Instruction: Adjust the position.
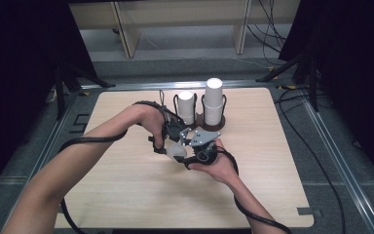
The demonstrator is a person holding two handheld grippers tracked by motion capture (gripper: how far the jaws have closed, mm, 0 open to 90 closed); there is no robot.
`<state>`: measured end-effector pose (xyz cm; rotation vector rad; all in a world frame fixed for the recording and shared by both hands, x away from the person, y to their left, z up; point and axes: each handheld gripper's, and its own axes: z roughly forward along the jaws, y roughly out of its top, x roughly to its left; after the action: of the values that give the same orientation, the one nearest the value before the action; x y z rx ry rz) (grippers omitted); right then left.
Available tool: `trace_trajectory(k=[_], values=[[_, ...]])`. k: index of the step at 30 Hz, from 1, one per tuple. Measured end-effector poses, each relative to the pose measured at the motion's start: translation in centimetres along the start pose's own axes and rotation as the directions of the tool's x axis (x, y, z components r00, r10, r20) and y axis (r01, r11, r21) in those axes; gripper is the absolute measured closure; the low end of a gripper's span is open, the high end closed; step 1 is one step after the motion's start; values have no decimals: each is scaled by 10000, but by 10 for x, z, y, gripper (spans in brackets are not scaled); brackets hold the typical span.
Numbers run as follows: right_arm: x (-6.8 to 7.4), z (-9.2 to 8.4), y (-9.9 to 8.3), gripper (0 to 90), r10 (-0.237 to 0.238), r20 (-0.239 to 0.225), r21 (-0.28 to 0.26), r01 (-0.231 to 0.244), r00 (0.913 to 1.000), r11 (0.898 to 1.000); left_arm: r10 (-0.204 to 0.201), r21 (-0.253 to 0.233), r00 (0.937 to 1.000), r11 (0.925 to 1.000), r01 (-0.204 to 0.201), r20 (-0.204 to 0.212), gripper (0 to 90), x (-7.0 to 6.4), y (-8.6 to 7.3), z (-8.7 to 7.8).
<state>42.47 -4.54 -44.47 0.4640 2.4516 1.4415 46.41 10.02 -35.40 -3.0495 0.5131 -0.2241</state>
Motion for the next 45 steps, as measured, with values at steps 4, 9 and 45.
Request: trace_trajectory(k=[4,9,45], values=[[2,1,0,309,302,-27,1,-302,9995,9995,8,-52,10000,10000,-8,25,320,0,1,0],[0,2,0,309,8,-17,-22,-8,10000,10000,23,-24,10000,10000,-23,34,320,0,2,0],[4,11,-8,313,77,2,175,-77,10000,9998,87,-70,10000,9999,-88,-7,320,0,5,-3]])
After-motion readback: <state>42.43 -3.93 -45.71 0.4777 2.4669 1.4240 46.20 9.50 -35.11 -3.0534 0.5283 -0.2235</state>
